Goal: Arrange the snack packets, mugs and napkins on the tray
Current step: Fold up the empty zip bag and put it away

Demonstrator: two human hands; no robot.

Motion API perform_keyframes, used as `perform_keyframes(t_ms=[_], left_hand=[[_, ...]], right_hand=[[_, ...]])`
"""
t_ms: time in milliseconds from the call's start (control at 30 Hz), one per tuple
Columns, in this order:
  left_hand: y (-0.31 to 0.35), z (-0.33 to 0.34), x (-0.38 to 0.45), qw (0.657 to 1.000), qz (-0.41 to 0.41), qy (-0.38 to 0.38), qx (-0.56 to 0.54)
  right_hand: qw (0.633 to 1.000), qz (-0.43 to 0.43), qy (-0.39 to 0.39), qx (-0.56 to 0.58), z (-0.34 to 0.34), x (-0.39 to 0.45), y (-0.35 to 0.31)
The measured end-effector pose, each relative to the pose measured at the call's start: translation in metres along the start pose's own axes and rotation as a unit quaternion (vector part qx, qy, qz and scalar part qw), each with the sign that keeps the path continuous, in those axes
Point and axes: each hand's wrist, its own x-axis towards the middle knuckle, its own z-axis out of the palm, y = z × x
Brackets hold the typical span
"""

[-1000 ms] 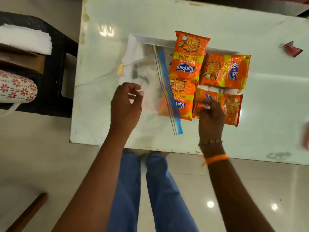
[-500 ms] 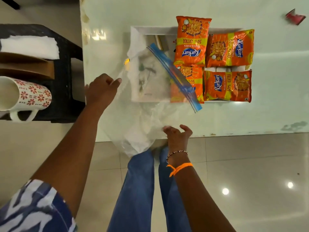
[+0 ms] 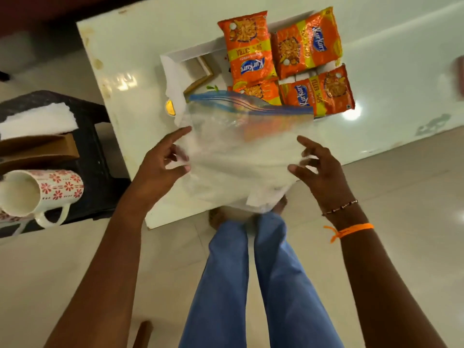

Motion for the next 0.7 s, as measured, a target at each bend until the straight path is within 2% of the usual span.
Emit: perform_keyframes(t_ms=[100,167,267,333,400,500,533,600,667,700], left_hand=[[0.028,0.023,0.006,0.993,0.048,0.049,0.094],[0.047,0.038,0.011,0.987,0.051,0.112,0.1],[0.073,0.068,0.022,0.98,0.013,0.194,0.038],[0.095,0.093,0.026,0.975,-0.06,0.205,-0.055],[0.118,0.124,0.027,0.972,-0.151,0.144,-0.112],[0.151,0.173,0.016,0.962,-0.203,-0.013,-0.182],[0.157,0.189,0.015,0.952,-0.201,-0.045,-0.227],[0.169,0.219,0.016,0.953,-0.158,-0.051,-0.255],[0.178,0.244,0.022,0.96,-0.136,-0.067,-0.237],[0.185,0.257,0.025,0.956,-0.133,-0.094,-0.242]], right_hand=[[0.988,-0.029,0.01,-0.153,-0.021,-0.005,-0.002],[0.971,-0.042,0.095,-0.214,-0.035,-0.01,-0.001],[0.952,-0.083,0.214,-0.202,-0.054,-0.022,0.003],[0.94,-0.134,0.257,-0.177,-0.06,-0.032,0.005],[0.928,-0.184,0.277,-0.171,-0.066,-0.041,0.005],[0.912,-0.25,0.263,-0.193,-0.068,-0.057,0.007],[0.908,-0.267,0.249,-0.205,-0.071,-0.063,0.009],[0.906,-0.29,0.19,-0.242,-0.084,-0.074,0.016],[0.923,-0.261,0.133,-0.248,-0.108,-0.082,0.023],[0.937,-0.232,0.131,-0.225,-0.126,-0.084,0.028]])
